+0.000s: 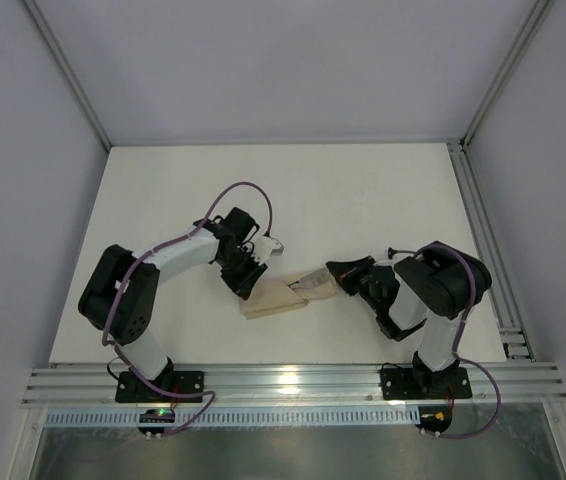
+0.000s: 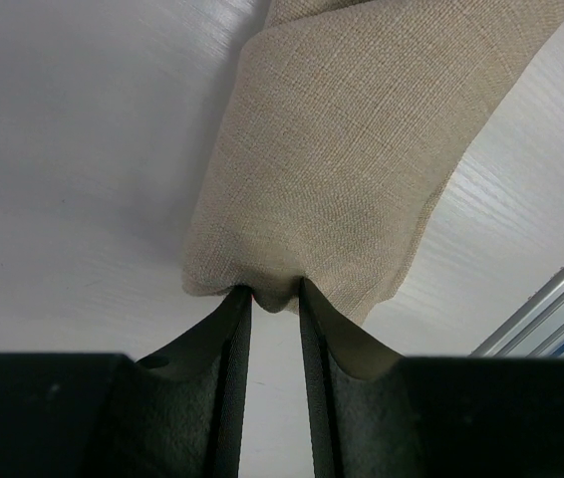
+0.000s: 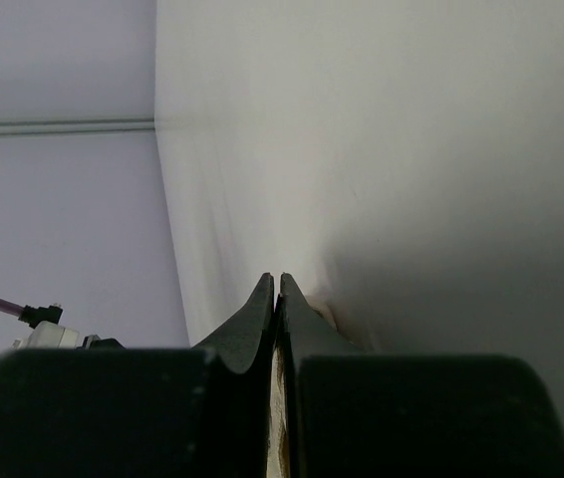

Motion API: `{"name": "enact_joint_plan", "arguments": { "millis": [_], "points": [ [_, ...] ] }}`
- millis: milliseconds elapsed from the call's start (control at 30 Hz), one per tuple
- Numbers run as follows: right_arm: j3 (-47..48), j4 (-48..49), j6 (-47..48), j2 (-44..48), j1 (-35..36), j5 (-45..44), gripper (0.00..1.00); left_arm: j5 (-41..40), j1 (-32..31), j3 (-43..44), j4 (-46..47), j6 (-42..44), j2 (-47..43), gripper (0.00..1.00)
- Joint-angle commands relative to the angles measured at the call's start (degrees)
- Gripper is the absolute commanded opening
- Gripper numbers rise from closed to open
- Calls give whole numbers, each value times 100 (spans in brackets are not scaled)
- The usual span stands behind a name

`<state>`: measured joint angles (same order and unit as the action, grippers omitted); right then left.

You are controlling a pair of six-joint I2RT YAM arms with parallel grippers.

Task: Fold the napkin into a case and place the utensils inside
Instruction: Insert the knife into the folded napkin.

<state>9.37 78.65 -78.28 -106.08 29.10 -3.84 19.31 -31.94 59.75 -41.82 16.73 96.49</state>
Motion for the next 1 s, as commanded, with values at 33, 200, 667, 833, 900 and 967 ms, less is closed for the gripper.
{"name": "enact_joint_plan", "arguments": {
  "millis": [33, 200, 667, 833, 900, 967],
  "points": [
    [22, 1135, 787, 193, 157, -337, 4, 205, -5, -16, 131, 14, -42, 27],
    [170, 985, 1069, 281, 498, -469, 4, 213, -5, 2, 113, 14, -51, 27],
    [136, 1179, 1157, 35, 851, -697, 7, 178, -5, 20, 104, 14, -95, 27],
    [-390, 742, 1201, 787, 851, -776, 34, 134, -5, 2, 78, 49, -165, 26],
    [-567, 355, 1184, 1237, 843, -750, 41, 82, -5, 11, 78, 76, -209, 26],
    [-603, -1043, 1341, 2255, 851, -663, 50, 82, -5, 28, 60, 102, -253, 26]
  ]
}}
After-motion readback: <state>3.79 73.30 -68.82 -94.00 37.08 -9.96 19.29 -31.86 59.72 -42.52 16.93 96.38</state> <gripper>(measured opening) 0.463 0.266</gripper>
